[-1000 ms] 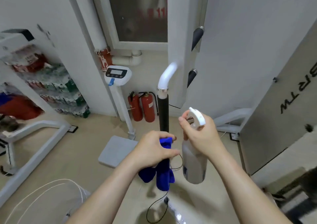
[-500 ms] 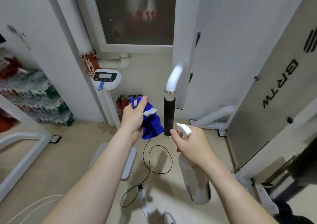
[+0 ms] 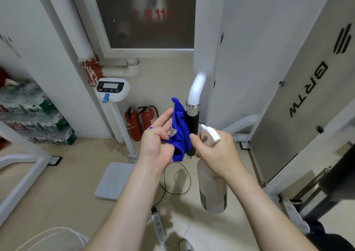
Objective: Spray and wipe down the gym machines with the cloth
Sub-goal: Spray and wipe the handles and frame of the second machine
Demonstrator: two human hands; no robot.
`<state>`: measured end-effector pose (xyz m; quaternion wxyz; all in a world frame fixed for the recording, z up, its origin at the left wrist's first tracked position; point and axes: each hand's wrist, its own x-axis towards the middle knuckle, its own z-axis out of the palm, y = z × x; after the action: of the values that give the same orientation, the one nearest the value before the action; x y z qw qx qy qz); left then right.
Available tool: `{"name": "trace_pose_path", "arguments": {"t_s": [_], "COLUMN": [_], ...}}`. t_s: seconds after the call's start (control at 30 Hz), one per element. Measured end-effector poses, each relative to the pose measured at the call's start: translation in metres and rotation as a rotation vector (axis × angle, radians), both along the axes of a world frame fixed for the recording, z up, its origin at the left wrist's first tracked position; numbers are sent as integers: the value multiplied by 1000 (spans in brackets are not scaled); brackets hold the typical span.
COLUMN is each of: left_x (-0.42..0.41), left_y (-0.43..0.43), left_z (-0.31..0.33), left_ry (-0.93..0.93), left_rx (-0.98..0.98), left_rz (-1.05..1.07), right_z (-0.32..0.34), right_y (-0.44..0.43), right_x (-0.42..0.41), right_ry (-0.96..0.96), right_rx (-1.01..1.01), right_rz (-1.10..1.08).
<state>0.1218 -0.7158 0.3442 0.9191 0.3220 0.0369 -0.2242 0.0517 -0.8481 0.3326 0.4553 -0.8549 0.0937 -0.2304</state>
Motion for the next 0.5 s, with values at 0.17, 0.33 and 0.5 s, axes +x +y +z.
{"name": "trace_pose_path", "arguments": {"t_s": [0.17, 0.33, 0.5], "left_x": [-18, -24, -33], "left_y": [-20, -32, -48], "left_z": [-17, -37, -67], "left_ry": [-133, -332, -563], "left_rx": [116, 473, 886], "left_rz": [7, 74, -67], "right_z": [-3, -4, -2], "right_y": [-11, -22, -34], "right_x": [3, 0, 0], "right_ry": [52, 123, 190], "right_rx": [77, 201, 135], "right_rz": [55, 62, 62]}}
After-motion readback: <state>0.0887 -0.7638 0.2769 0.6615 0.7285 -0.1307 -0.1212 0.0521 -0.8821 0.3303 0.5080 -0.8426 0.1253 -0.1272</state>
